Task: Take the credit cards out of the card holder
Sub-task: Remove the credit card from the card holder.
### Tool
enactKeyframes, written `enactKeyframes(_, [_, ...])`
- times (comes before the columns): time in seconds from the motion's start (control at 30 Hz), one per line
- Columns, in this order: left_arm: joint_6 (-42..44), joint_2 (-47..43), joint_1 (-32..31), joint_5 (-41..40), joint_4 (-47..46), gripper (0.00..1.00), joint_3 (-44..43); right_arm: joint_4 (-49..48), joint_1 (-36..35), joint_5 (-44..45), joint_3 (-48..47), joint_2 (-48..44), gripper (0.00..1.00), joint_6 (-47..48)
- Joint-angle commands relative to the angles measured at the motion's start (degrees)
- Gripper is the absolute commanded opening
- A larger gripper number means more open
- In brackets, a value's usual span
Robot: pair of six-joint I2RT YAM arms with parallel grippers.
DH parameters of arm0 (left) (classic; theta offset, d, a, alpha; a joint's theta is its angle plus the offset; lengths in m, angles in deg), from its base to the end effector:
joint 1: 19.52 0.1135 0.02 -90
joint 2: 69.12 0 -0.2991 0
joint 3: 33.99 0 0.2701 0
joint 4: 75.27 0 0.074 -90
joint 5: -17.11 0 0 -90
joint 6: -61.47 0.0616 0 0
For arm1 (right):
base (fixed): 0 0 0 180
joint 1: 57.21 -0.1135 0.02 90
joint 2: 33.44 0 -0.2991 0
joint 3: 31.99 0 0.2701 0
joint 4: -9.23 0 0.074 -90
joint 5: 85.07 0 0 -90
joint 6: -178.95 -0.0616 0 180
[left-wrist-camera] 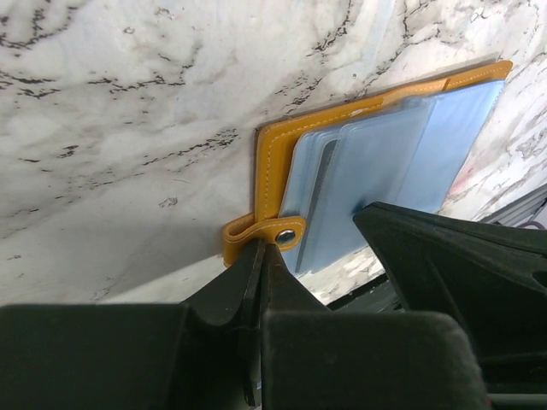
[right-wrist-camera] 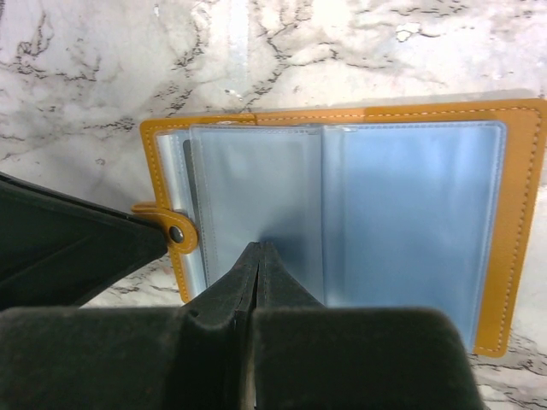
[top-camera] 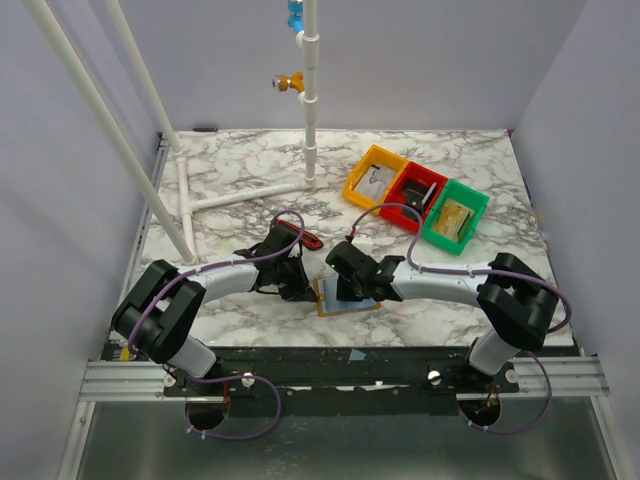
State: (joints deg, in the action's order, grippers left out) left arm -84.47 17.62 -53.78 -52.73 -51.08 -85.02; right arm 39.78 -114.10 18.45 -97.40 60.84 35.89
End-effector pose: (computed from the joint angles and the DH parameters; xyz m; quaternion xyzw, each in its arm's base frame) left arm 0.2264 -0.1799 0.1404 -0.1342 0.9424 -0.3004 0.0607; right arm 0.2016 0.2828 0.1661 -0.0010 0.9584 0.1493 0.2433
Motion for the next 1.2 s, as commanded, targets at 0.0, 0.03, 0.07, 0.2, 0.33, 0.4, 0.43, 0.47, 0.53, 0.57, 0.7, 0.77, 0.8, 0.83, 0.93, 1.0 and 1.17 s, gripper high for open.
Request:
enactKeyframes(0.0, [0.8, 1.5, 0.2, -6.8, 4.9, 0.00, 0.2, 5.3, 0.8, 5.0, 3.2, -1.1, 0.01, 0.7])
enactKeyframes(0.03, [0.9, 1.5, 0.3, -6.8, 5.0, 0.00, 0.1, 5.4, 1.0, 5.2, 3.6, -1.3, 0.01, 0.7])
enactKeyframes(0.07, [0.9, 1.6, 0.2, -7.0, 5.1, 0.00, 0.1, 5.5, 1.2, 5.3, 4.1, -1.6, 0.01, 0.6])
enactKeyframes(0.2, [1.3, 1.7, 0.5, -6.8, 5.1, 0.00, 0.1, 5.5, 1.6, 5.2, 5.2, -2.0, 0.01, 0.4])
enactKeyframes(0.33, [2.6, 0.8, 0.3, -5.3, 3.5, 0.00, 0.0, 3.9, 1.6, 3.5, 6.0, -1.2, 0.01, 0.6])
enactKeyframes(0.4, [3.7, -0.4, 0.4, -4.3, 3.1, 0.00, -0.3, 2.9, 1.5, 2.5, 6.3, -0.7, 0.01, 0.6])
enactKeyframes(0.43, [4.2, -1.3, 0.3, -3.7, 2.9, 0.00, -0.6, 2.2, 1.6, 1.7, 6.6, -0.5, 0.01, 0.7])
enactKeyframes(0.47, [4.5, -2.0, 0.3, -3.4, 2.9, 0.00, -0.8, 1.4, 1.8, 0.8, 6.9, -0.3, 0.01, 0.8])
enactKeyframes(0.53, [5.1, -4.1, 0.3, -3.0, 3.2, 0.00, -1.4, 0.0, 2.2, -1.0, 7.6, 0.2, 0.01, 0.9])
enactKeyframes(0.57, [5.3, -5.0, 0.3, -2.8, 3.8, 0.00, -2.0, -0.6, 2.4, -1.9, 7.9, 0.4, 0.01, 0.9])
enactKeyframes(0.7, [6.0, -6.9, -0.2, -1.9, 5.3, 0.00, -4.2, -2.7, 3.5, -4.7, 9.6, 0.9, 0.01, 0.7])
enactKeyframes(0.77, [6.1, -6.7, -0.8, -1.5, 5.8, 0.00, -5.2, -2.9, 4.0, -5.0, 10.2, 0.8, 0.01, 0.3])
enactKeyframes(0.8, [6.1, -6.4, -1.2, -1.6, 6.0, 0.00, -5.7, -2.9, 4.2, -5.1, 10.5, 0.5, 0.00, 0.2])
enactKeyframes(0.83, [6.1, -6.0, -1.6, -1.6, 6.0, 0.00, -6.1, -2.9, 4.4, -5.2, 10.9, 0.3, 0.01, 0.1])
enactKeyframes(0.93, [5.8, -4.3, -2.6, -1.6, 5.8, 0.00, -6.9, -3.1, 5.1, -5.6, 11.9, -0.3, 0.01, -0.2])
enactKeyframes(1.0, [5.5, -3.0, -3.4, -2.0, 5.7, 0.00, -7.4, -3.5, 5.3, -6.0, 12.5, -0.6, 0.01, -0.4])
enactKeyframes(1.17, [5.0, 0.6, -4.0, -3.0, 4.4, 0.00, -7.8, -4.2, 5.6, -6.8, 13.6, -0.8, 0.01, -0.6])
